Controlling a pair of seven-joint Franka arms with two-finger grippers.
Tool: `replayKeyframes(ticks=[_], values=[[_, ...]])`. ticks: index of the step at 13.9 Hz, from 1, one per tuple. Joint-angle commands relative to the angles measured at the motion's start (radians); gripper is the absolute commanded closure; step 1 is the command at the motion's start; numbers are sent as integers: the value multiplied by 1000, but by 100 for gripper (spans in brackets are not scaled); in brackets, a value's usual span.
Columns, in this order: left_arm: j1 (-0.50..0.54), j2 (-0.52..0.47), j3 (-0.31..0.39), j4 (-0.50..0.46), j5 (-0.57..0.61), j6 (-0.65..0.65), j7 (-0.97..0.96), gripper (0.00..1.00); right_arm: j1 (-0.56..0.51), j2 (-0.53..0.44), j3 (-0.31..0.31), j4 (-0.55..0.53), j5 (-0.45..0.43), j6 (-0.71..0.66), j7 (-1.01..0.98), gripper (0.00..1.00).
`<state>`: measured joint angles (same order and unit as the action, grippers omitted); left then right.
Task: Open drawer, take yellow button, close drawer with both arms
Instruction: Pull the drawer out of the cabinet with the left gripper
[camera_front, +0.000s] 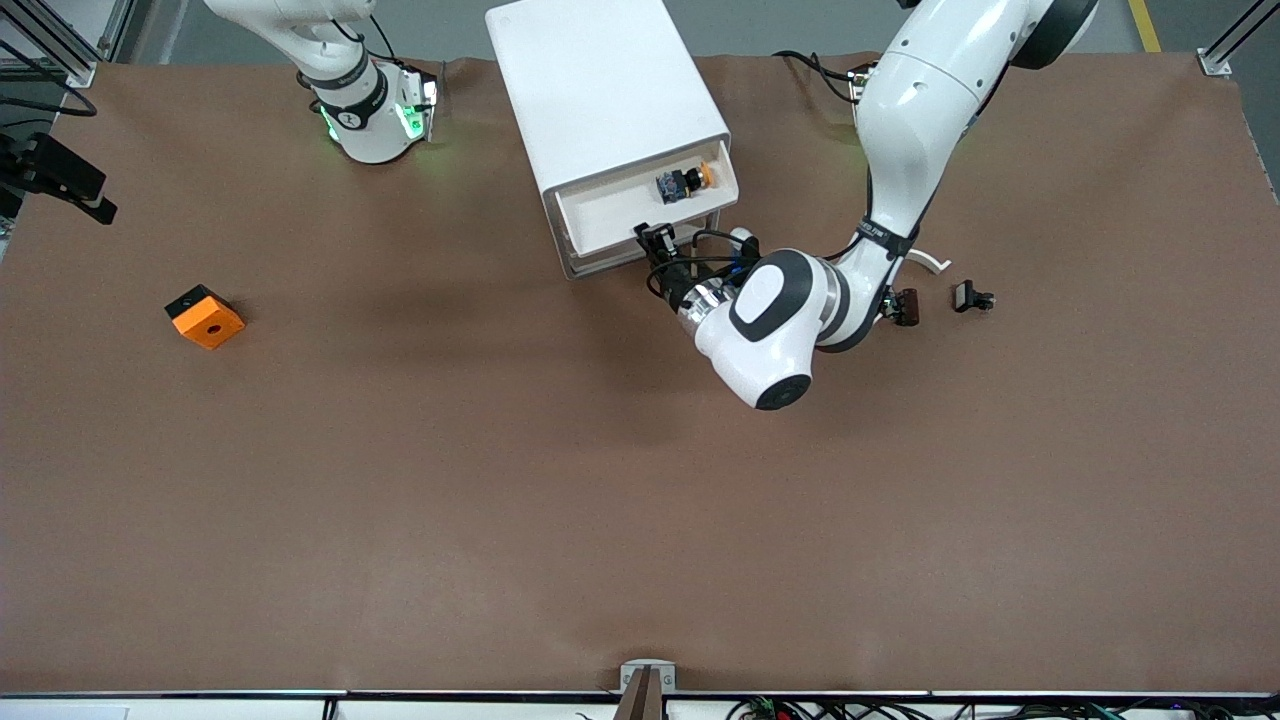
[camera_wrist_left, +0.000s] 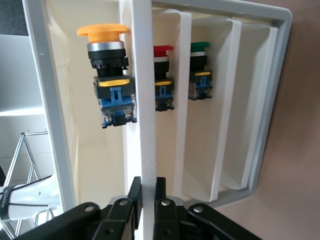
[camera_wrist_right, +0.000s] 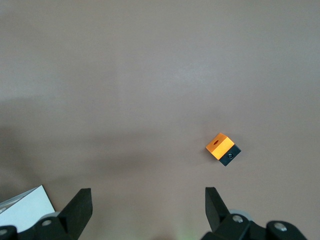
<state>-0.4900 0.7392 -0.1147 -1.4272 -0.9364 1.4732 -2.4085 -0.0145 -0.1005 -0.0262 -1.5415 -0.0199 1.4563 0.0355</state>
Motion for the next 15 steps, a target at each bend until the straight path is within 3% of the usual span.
replayKeyframes(ticks=[1, 6, 7, 8, 10, 15], values=[[36, 15, 21, 24, 5, 6, 8, 100, -1, 2, 2, 9, 3, -2, 17, 0], [79, 11, 23, 34, 11, 13, 8, 100, -2, 13, 2, 4, 2, -5, 12, 0], [80, 12, 23, 45, 11, 13, 8, 75, 4, 34, 3, 6, -1, -16, 12, 0], [79, 11, 23, 53, 11, 13, 9, 3, 4, 42, 3, -2, -2, -33, 6, 0], [80, 9, 23, 88, 17, 13, 9, 0, 4, 112, 3, 11, 0, -39, 3, 0], [83, -12, 134, 183, 19, 13, 31, 0, 1, 194, 5, 20, -8, -37, 4, 0]])
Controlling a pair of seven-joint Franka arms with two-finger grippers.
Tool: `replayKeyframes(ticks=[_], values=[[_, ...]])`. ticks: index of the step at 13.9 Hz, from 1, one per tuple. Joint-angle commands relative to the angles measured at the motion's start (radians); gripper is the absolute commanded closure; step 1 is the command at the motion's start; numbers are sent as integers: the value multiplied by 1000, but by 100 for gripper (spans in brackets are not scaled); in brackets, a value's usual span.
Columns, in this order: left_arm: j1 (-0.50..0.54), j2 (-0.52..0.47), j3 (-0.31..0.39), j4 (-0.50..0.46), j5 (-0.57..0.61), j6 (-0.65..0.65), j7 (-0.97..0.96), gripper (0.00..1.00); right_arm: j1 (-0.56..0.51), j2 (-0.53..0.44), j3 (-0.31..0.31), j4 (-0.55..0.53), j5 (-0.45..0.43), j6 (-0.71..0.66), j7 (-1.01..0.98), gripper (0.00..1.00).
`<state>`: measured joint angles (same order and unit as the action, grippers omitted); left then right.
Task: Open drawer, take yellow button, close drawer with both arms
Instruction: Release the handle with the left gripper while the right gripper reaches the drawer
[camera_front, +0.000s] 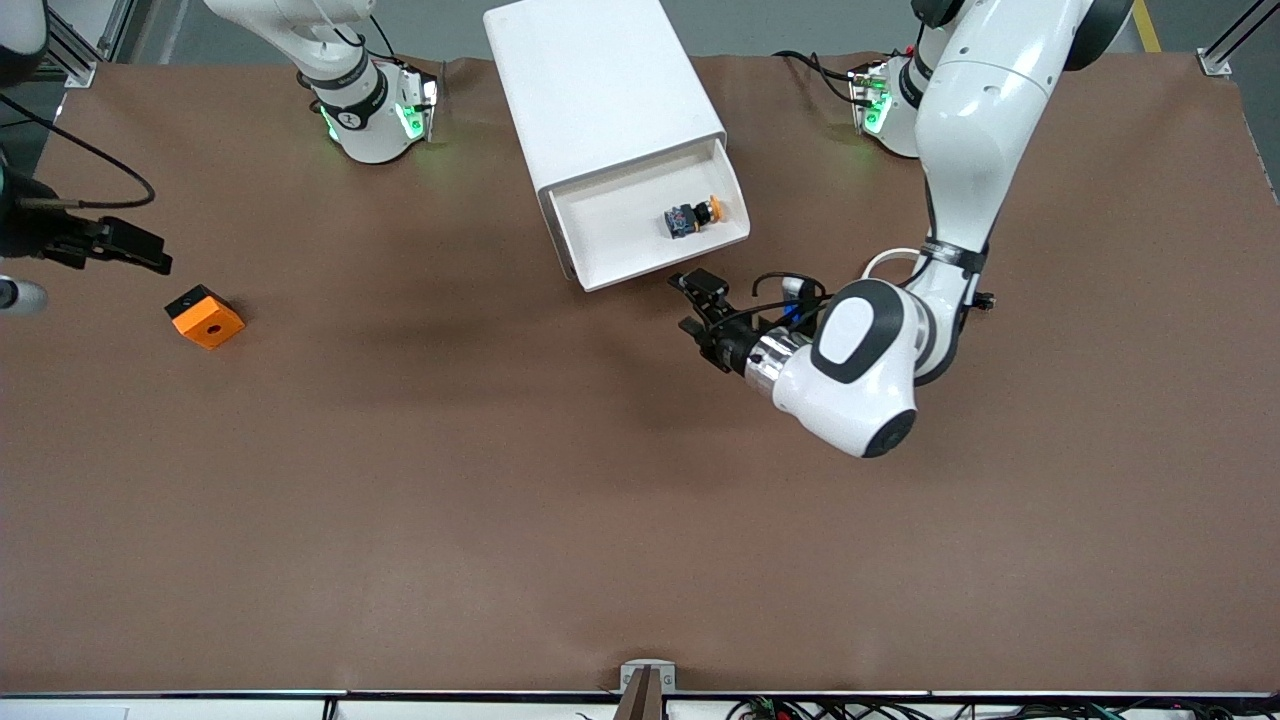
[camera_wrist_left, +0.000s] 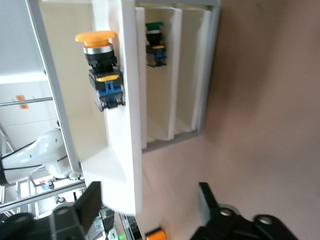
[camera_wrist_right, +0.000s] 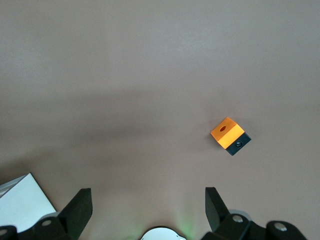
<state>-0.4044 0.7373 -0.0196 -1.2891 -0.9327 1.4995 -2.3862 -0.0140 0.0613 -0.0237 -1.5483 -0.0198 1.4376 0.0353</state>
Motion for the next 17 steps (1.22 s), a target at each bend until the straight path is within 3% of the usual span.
replayKeyframes(ticks=[1, 4, 7, 10, 13, 15, 17], values=[[-7, -12, 71, 62, 15, -13, 19, 0, 8, 37, 2, 27, -11, -19, 5, 0], [-5, -53, 148, 80, 15, -13, 166, 0, 46, 35, 7, 48, 1, -11, 120, 0], [-4, -82, 226, 80, 15, -13, 394, 0, 201, 35, 8, 53, 11, -17, 548, 0], [3, -119, 279, 76, 18, -13, 681, 0, 290, 34, 7, 54, 112, -16, 777, 0], [12, -124, 319, 76, 25, -18, 921, 0, 443, 34, 7, 56, 142, -5, 1105, 0], [16, -133, 337, 77, 78, -27, 1001, 0, 567, 41, 7, 51, 142, 36, 1341, 0], [9, -150, 343, 79, 168, 75, 1085, 0, 658, 66, 7, 47, 142, 85, 1516, 0]])
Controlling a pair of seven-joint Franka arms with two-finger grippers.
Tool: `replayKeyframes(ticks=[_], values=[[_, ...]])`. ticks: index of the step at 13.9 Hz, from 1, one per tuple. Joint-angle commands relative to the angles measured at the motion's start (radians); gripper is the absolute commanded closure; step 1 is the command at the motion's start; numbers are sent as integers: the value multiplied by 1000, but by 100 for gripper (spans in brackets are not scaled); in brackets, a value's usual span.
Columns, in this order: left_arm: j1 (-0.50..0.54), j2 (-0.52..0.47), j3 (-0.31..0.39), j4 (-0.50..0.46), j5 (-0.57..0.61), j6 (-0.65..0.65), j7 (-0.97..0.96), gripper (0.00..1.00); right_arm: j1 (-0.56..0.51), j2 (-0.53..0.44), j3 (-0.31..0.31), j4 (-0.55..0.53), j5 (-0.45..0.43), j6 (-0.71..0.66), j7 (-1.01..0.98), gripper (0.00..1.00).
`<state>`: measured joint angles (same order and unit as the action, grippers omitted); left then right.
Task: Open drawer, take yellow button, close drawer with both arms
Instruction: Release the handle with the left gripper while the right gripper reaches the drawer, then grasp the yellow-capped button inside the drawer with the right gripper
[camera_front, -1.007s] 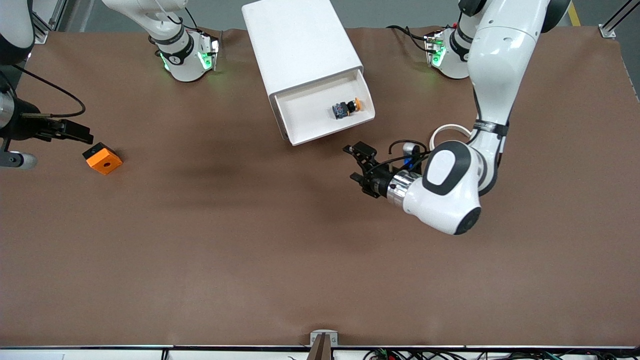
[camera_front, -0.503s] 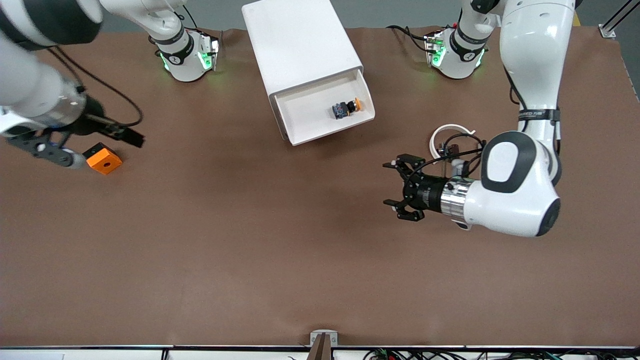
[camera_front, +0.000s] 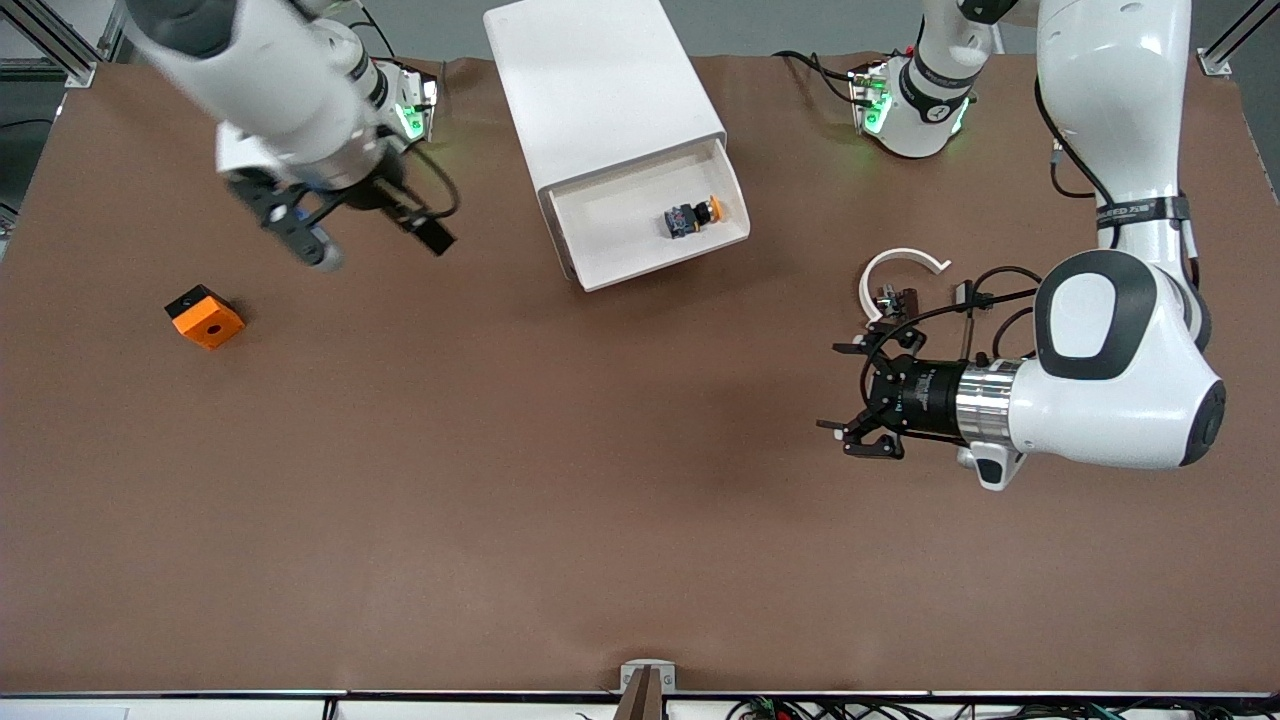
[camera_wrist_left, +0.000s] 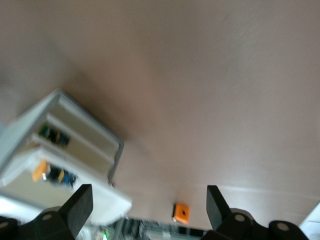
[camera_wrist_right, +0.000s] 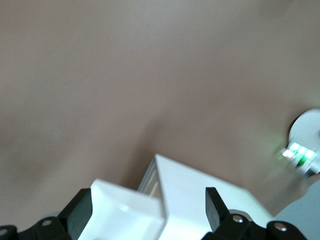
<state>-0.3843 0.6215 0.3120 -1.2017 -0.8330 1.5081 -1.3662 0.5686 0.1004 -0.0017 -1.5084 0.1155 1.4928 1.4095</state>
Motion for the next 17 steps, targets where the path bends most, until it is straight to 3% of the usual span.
replayKeyframes(ticks=[1, 2, 5, 9, 12, 17], values=[[-11, -34, 10, -9, 81, 79, 74, 0, 124, 42, -15, 8, 7, 58, 214, 0], [-8, -46, 13, -10, 90, 77, 84, 0, 164, 57, -15, 8, 7, 95, 289, 0], [-21, -75, 7, -13, 263, 75, 192, 0, 256, 97, -15, 10, 4, 179, 461, 0], [-22, -100, -2, -19, 461, 40, 446, 0, 336, 200, -17, 28, -8, 273, 638, 0], [-44, -109, -4, -19, 558, 27, 645, 0, 358, 283, -17, 75, -8, 300, 692, 0], [-80, -112, -7, -30, 640, 32, 764, 0, 395, 383, -18, 129, -8, 329, 701, 0]])
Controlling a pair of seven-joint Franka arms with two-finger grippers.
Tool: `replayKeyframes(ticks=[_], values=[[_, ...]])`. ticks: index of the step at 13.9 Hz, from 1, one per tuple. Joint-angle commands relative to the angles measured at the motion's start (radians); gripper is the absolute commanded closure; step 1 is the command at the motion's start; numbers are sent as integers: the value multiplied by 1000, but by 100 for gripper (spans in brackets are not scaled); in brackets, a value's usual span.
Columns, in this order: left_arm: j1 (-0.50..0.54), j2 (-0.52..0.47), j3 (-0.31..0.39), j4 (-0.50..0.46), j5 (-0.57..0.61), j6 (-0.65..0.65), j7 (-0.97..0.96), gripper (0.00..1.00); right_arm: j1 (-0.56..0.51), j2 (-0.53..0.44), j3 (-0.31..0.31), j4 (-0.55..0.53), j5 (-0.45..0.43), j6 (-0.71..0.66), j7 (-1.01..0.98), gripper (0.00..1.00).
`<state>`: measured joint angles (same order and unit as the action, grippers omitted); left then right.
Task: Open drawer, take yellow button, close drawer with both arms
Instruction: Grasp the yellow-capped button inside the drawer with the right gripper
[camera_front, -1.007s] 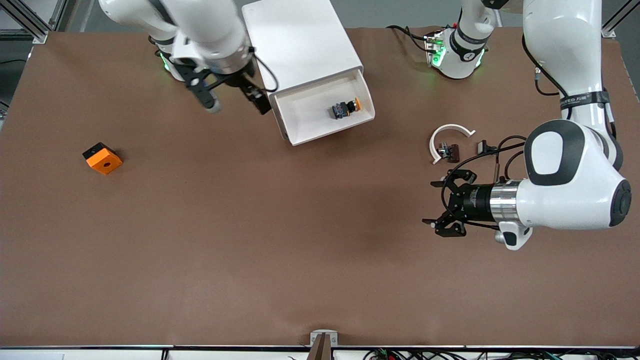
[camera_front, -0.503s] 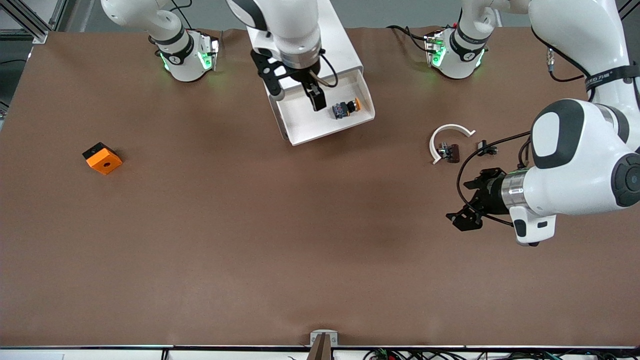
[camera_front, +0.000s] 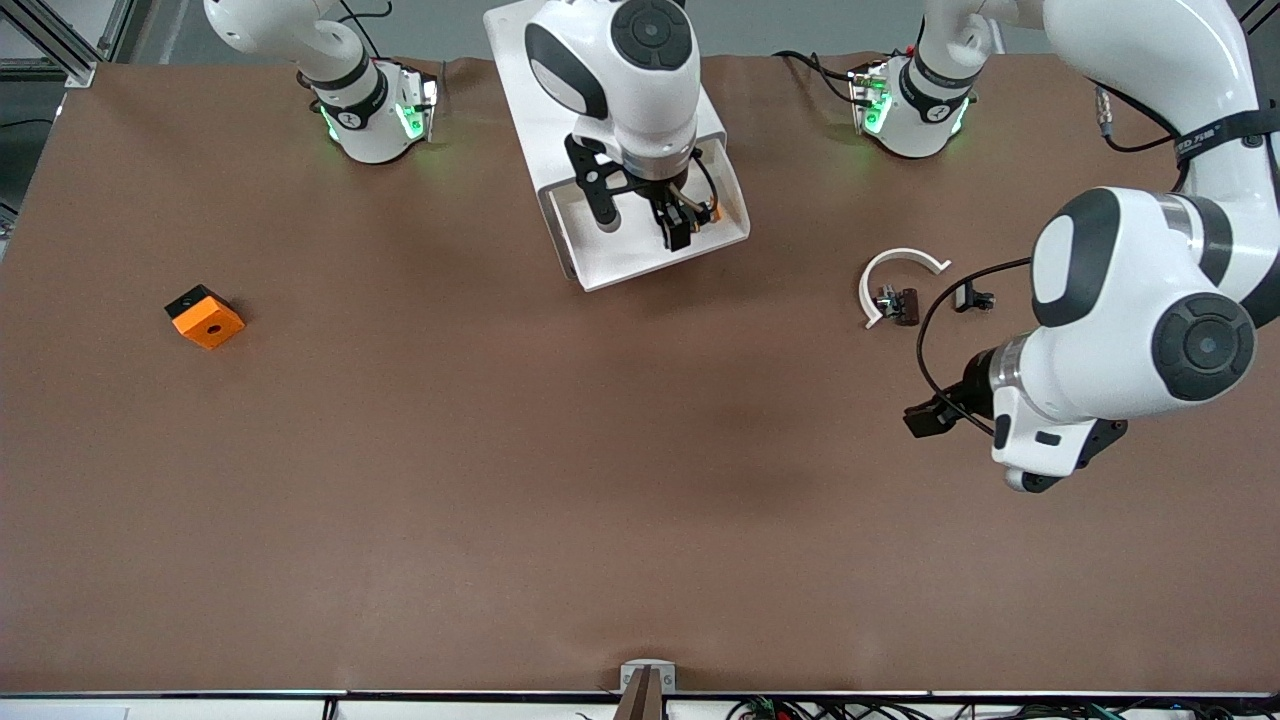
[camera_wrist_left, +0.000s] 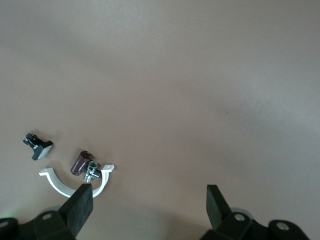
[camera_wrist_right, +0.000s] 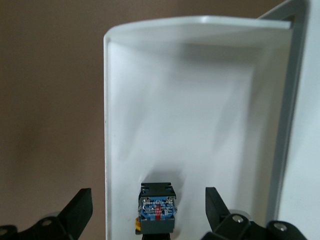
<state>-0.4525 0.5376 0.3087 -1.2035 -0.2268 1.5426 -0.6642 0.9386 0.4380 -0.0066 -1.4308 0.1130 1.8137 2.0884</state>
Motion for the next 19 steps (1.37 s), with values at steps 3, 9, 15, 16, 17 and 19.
replayKeyframes(ticks=[3, 9, 15, 16, 17, 19], values=[[-11, -41, -5, -45, 34, 14, 118, 0, 42, 71, -12, 52, -6, 38, 16, 0], [-48, -85, -3, -129, 34, 71, 115, 0, 54, 87, -12, 52, 0, 39, -33, 44], [-69, -88, -3, -142, 34, 76, 74, 0, 55, 84, -12, 53, 0, 44, -41, 100], [-84, -87, -3, -142, 35, 79, 71, 0, 52, 82, -12, 56, 4, 44, -39, 100], [-98, -87, -5, -145, 35, 93, 71, 0, 51, 79, -12, 56, 5, 42, -39, 100], [-135, -87, -5, -157, 35, 113, 71, 0, 43, 74, -10, 70, 10, 39, -39, 100]])
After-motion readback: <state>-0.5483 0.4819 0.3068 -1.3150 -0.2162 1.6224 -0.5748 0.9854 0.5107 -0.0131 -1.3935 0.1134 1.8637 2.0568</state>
